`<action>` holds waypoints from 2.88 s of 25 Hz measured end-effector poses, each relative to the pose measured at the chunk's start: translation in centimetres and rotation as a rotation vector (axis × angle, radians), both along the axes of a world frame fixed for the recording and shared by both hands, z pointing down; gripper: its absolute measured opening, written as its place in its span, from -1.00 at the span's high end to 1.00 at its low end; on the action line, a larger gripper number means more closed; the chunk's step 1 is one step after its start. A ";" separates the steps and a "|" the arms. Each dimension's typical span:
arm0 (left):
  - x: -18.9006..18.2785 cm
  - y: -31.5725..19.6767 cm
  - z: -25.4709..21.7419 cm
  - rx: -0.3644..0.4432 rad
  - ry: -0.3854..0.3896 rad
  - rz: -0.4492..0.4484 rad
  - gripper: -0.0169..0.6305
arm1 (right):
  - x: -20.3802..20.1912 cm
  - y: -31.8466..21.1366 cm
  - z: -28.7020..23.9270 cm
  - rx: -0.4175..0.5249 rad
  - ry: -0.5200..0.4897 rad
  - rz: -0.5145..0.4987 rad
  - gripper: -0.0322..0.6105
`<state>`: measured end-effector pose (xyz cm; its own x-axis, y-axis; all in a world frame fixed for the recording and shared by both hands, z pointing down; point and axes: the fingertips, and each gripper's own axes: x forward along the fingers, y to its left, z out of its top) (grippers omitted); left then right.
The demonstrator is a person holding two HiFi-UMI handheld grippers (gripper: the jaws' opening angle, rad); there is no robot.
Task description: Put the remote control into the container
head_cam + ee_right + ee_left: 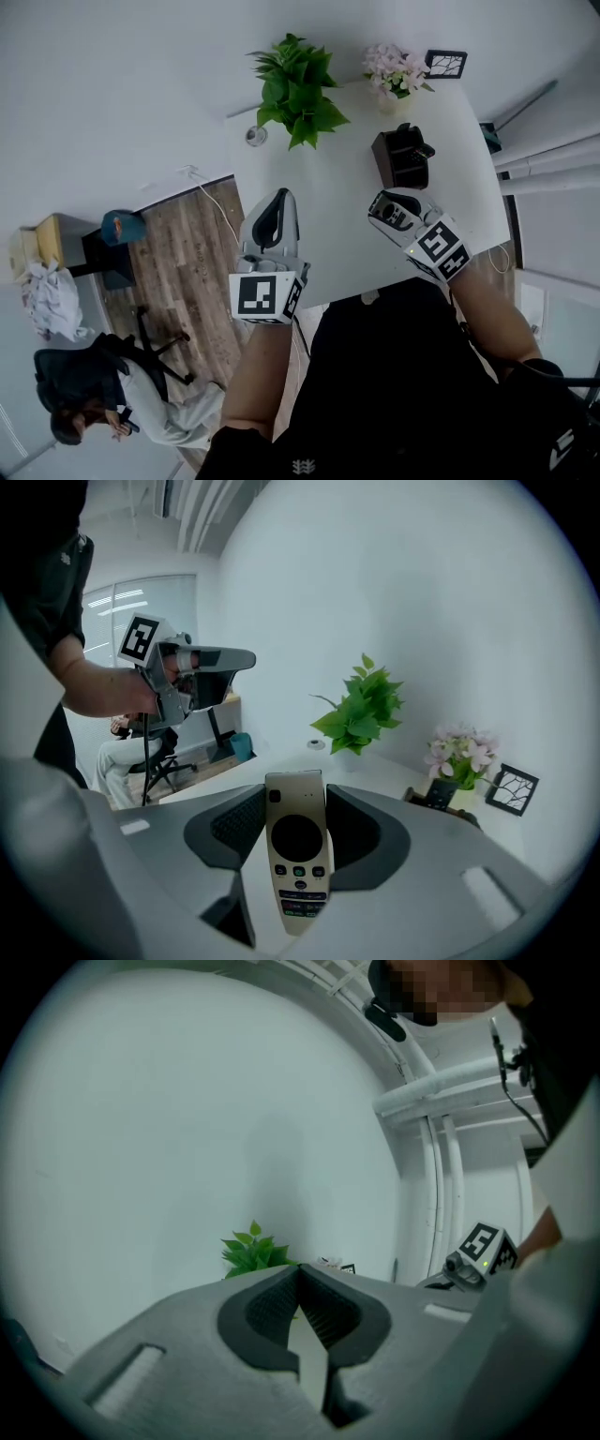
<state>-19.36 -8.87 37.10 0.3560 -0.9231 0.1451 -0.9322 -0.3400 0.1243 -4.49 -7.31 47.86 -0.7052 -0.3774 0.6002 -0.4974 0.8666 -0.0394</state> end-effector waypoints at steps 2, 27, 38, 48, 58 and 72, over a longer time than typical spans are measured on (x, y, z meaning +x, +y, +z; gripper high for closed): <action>1.4 -0.8 -0.7 0.010 -0.006 0.018 0.94 | 1.5 -0.8 -0.9 0.027 -0.004 0.024 0.26; 7.2 -6.6 -2.1 -0.005 -0.063 0.006 0.94 | 8.0 -9.7 -2.8 0.060 -0.266 0.186 0.26; 7.2 -7.2 -1.3 -0.031 -0.100 0.009 0.94 | 7.9 -10.7 -2.4 0.112 -0.350 0.207 0.25; 8.0 -7.1 -0.1 -0.053 -0.125 0.040 0.94 | 8.7 -11.3 -2.4 0.186 -0.405 0.260 0.25; 8.3 -7.0 0.4 -0.064 -0.110 0.053 0.94 | 11.1 -11.6 -1.6 0.172 -0.432 0.375 0.25; 8.0 -5.5 0.4 -0.062 -0.099 0.047 0.94 | 10.7 -8.6 2.3 0.117 -0.342 0.381 0.33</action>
